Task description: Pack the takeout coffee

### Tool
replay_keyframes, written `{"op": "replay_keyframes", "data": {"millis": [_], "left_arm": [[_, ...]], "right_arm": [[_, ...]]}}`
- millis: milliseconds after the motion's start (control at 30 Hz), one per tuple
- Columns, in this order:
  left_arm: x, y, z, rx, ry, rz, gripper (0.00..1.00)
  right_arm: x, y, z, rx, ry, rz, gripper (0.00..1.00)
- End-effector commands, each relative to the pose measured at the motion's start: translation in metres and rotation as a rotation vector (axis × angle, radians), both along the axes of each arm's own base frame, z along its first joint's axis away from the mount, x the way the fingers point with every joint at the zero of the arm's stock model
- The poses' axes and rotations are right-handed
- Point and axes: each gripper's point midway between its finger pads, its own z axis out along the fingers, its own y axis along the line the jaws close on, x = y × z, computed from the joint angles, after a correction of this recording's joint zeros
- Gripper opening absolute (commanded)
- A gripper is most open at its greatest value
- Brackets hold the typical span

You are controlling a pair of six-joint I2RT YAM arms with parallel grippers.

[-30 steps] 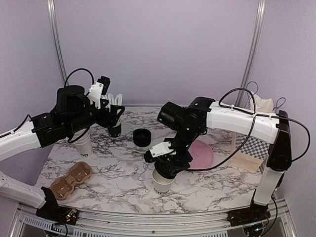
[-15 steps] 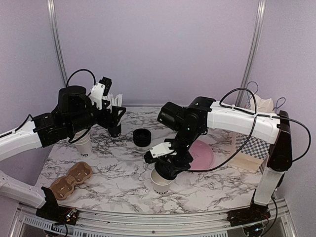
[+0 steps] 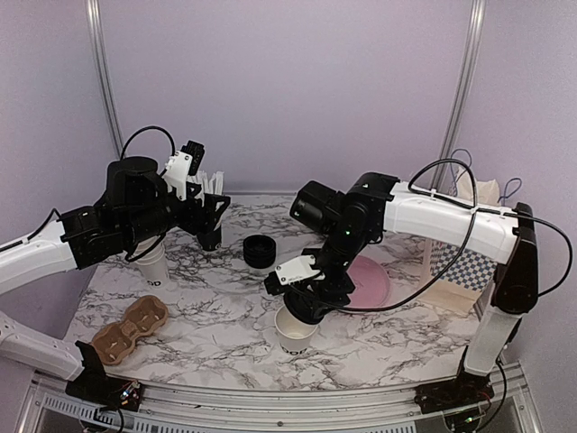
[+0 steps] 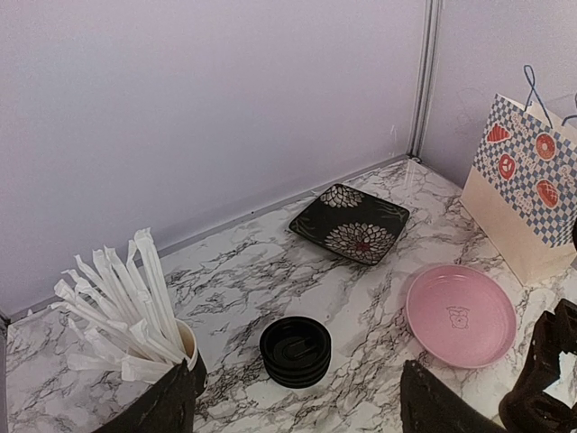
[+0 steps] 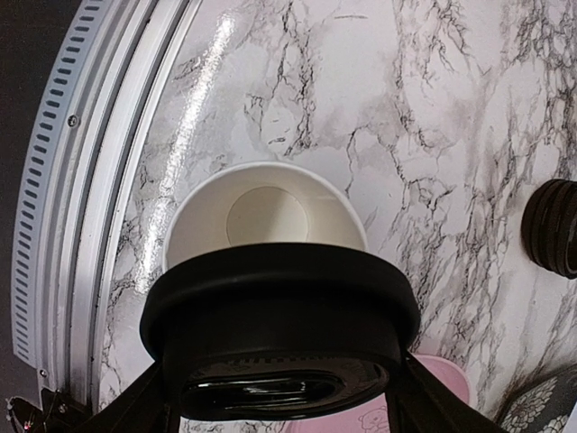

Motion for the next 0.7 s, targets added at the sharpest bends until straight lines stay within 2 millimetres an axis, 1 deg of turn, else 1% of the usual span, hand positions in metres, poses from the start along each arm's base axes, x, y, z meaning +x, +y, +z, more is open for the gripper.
{"op": "replay_keyframes", "data": {"millis": [0, 267, 667], "left_arm": [[0.002, -0.001, 0.004, -0.006, -0.011, -0.007, 0.79], [0.001, -0.001, 0.005, -0.001, -0.014, -0.011, 0.79], [0.001, -0.001, 0.005, -0.003, -0.012, -0.017, 0.79]], "right_arm": [[-0.001, 0.008, 0.001, 0.000, -0.013, 0.005, 0.74], [-0.003, 0.011, -0.011, -0.035, -0.009, 0.007, 0.74], [-0.006, 0.016, -0.015, -0.047, -0.009, 0.009, 0.73]]}}
